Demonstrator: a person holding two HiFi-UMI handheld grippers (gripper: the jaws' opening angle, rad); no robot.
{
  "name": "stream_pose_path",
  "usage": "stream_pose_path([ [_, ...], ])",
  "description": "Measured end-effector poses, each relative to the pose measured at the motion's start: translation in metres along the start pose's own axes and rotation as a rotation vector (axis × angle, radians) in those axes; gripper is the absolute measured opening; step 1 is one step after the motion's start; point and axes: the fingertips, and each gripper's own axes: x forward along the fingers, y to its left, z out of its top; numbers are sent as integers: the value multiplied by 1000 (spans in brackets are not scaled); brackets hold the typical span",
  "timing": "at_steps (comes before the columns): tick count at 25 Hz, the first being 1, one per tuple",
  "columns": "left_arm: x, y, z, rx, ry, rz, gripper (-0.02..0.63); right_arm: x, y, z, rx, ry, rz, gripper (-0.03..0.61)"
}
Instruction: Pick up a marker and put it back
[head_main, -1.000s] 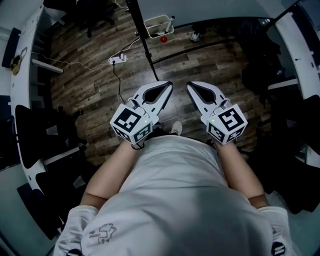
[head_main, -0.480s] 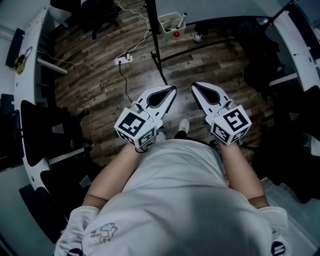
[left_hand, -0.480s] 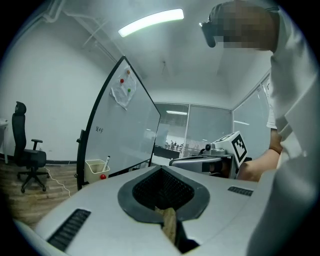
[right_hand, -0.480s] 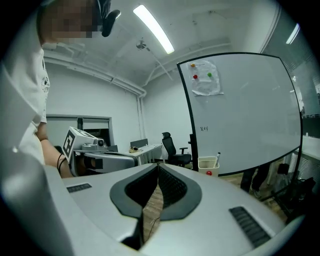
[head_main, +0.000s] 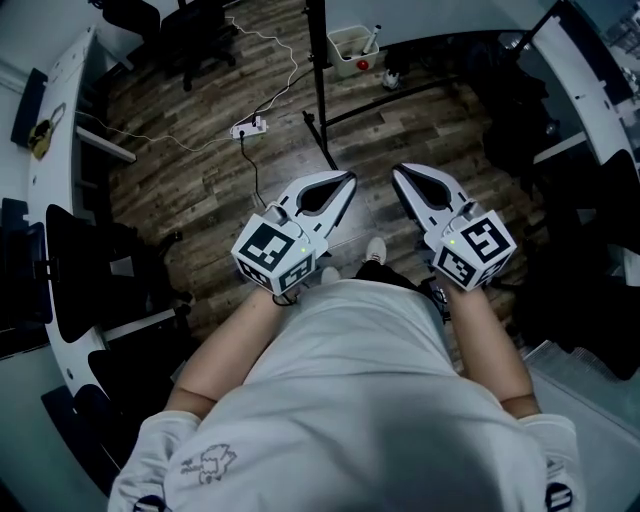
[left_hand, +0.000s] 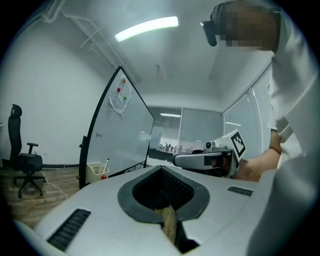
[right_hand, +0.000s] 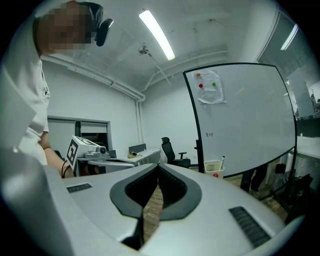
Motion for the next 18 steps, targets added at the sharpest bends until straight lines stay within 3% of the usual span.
stream_pose_path([
  [18,-19,-6,-2,-28,-17,-25,6,-9,28,-15,-34,25,-69,12],
])
